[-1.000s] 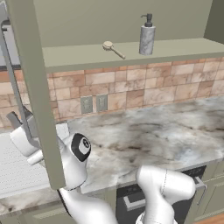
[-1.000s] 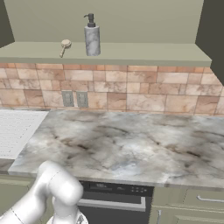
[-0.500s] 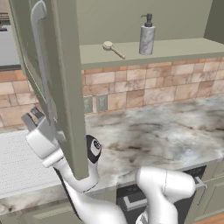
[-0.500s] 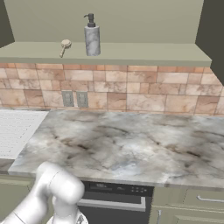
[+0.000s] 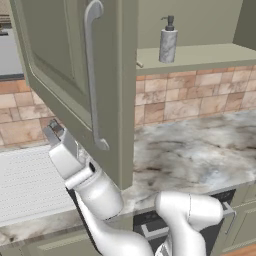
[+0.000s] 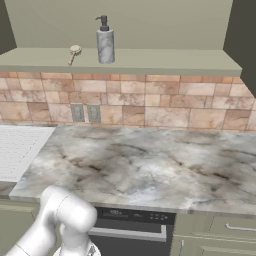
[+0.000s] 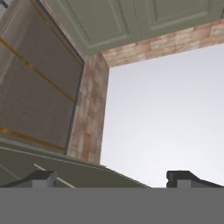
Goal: Pick up the dish brush and soap dispenser from the sink, and place them back in the cabinet, and close the cabinet doors.
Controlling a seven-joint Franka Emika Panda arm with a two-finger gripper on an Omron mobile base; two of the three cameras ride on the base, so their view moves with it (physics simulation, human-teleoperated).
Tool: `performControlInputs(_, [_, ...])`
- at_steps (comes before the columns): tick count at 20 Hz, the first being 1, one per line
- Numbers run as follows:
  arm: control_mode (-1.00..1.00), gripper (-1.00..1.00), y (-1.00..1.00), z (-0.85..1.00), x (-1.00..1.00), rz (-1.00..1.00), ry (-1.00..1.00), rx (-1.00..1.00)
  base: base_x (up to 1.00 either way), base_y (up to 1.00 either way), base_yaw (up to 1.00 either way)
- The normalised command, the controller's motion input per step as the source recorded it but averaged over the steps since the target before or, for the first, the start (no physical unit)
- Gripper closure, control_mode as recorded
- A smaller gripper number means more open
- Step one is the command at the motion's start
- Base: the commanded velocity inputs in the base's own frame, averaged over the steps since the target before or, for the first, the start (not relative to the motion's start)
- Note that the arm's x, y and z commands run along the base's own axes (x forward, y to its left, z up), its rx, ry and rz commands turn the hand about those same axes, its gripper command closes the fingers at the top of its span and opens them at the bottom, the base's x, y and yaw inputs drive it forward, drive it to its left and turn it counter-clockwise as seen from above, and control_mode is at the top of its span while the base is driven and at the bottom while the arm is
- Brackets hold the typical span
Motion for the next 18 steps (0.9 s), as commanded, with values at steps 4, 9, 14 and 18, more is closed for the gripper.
performControlInputs(4, [-1.00,-1.00,-0.30,0.07,-0.17,0.00,0.00,0.05,0.00,0.00,0.00])
performControlInputs(9, [-1.00,-1.00,-0.30,0.02,-0.19,0.00,0.00,0.04,0.00,0.00,0.00])
performControlInputs(14, [-1.00,-1.00,-0.31,0.00,-0.19,0.00,0.00,0.05,0.00,0.00,0.00])
performControlInputs(18, [-1.00,-1.00,-0.31,0.00,-0.15,0.00,0.00,0.06,0.00,0.00,0.00])
